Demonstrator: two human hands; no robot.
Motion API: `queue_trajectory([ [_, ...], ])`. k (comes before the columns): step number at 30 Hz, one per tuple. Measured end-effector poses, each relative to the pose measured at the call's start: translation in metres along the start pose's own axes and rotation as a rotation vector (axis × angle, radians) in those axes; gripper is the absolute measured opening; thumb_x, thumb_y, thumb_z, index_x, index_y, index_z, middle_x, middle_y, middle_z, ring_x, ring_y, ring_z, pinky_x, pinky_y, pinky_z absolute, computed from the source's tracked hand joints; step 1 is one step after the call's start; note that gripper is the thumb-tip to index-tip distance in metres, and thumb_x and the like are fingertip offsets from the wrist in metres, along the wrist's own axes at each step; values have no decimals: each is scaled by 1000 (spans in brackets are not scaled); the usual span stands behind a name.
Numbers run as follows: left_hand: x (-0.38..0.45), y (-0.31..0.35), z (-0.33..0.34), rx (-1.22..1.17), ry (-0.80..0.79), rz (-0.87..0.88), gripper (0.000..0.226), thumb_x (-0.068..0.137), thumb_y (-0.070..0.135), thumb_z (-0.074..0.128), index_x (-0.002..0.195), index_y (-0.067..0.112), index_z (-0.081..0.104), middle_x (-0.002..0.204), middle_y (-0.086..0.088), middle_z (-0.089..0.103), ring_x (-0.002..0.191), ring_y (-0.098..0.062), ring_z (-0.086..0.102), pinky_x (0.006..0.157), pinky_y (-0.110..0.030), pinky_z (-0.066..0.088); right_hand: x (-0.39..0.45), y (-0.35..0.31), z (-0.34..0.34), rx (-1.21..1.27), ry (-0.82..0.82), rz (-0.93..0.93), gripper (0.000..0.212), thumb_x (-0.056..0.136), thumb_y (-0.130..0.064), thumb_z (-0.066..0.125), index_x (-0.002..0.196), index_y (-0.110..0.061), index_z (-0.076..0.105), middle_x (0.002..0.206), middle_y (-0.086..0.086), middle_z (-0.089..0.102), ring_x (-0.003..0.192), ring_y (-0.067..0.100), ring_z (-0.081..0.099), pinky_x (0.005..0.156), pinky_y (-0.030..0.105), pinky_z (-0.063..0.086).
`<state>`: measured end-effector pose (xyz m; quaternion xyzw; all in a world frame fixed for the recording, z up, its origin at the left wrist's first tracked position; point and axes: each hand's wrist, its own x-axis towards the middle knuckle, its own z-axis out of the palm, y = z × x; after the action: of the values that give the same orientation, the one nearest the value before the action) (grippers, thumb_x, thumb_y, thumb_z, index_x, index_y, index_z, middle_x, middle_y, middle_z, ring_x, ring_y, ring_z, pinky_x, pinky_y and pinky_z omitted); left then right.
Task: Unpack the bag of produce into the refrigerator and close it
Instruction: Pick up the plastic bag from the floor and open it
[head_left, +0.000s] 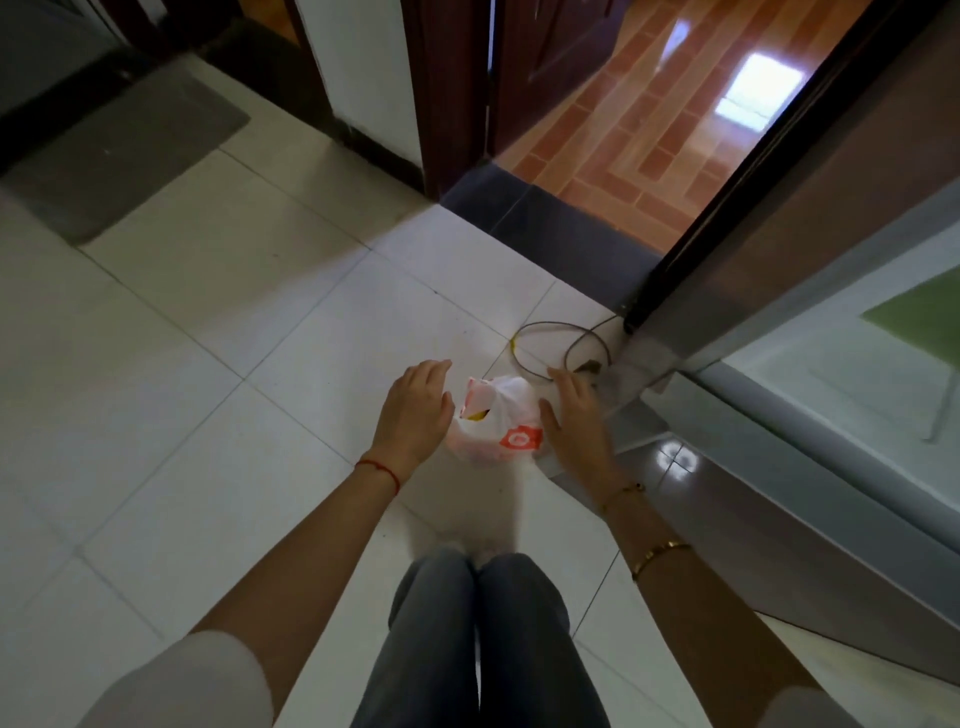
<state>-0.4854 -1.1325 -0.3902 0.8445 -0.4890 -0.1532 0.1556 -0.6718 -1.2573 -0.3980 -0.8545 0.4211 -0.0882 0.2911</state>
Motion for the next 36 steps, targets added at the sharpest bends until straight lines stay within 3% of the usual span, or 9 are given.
queue_trajectory([
  [4,40,-27,77,-41,-38,-62,41,98,20,49,136,5,51,133,-13,58,118,-27,54,99,-36,45,32,43,63,26,18,3,37,97,-16,51,132,-8,48,133,13,51,120,28,52,99,39,49],
  [15,128,-79,276,-221,-195,-290,35,99,25,45,117,0,62,111,-17,64,103,-32,58,89,-40,49,110,157,224,44,20,70,37,98,-17,48,135,-10,45,136,12,49,122,26,49,102,40,48],
  [19,157,-88,329,-509,-266,-403,26,97,24,49,96,5,66,106,-9,61,96,-25,59,75,-22,45,128,186,265,37,32,87,39,97,-16,49,136,-10,46,135,12,50,122,24,48,99,27,40],
  [21,167,-89,346,-680,-266,-485,23,96,26,54,84,8,62,106,-5,58,97,-19,56,79,-19,44,132,196,280,42,39,97,39,97,-15,50,135,-9,47,134,12,50,121,25,49,95,24,36],
  [24,174,-88,356,-899,-225,-608,22,96,25,54,90,8,67,101,-7,67,96,-22,59,90,-35,50,132,203,289,53,43,92,36,97,-17,51,133,-9,48,131,12,52,118,24,50,94,25,40],
  [28,166,-79,335,-984,-218,-626,28,102,21,44,113,7,65,84,-2,73,89,-20,65,92,-38,53,129,198,280,61,38,115,35,97,-17,52,132,-11,48,131,10,52,118,22,50,98,34,48],
  [31,157,-69,307,-933,-176,-589,27,105,19,37,114,9,61,83,1,66,82,-9,62,80,-25,50,123,184,263,82,17,143,37,98,-19,51,133,-11,47,130,10,51,117,21,50,98,35,49],
  [33,151,-63,284,-881,-135,-568,24,105,18,37,109,6,58,76,7,60,75,-1,55,80,-25,47,119,172,248,95,21,144,32,98,-19,48,130,-11,49,125,10,54,112,20,52,94,37,52],
  [36,140,-54,245,-854,-121,-519,23,105,20,37,104,7,56,72,4,62,71,-6,58,72,-22,46,110,149,223,92,13,125,30,99,-17,44,127,-9,50,124,12,55,109,23,56,89,41,56],
])
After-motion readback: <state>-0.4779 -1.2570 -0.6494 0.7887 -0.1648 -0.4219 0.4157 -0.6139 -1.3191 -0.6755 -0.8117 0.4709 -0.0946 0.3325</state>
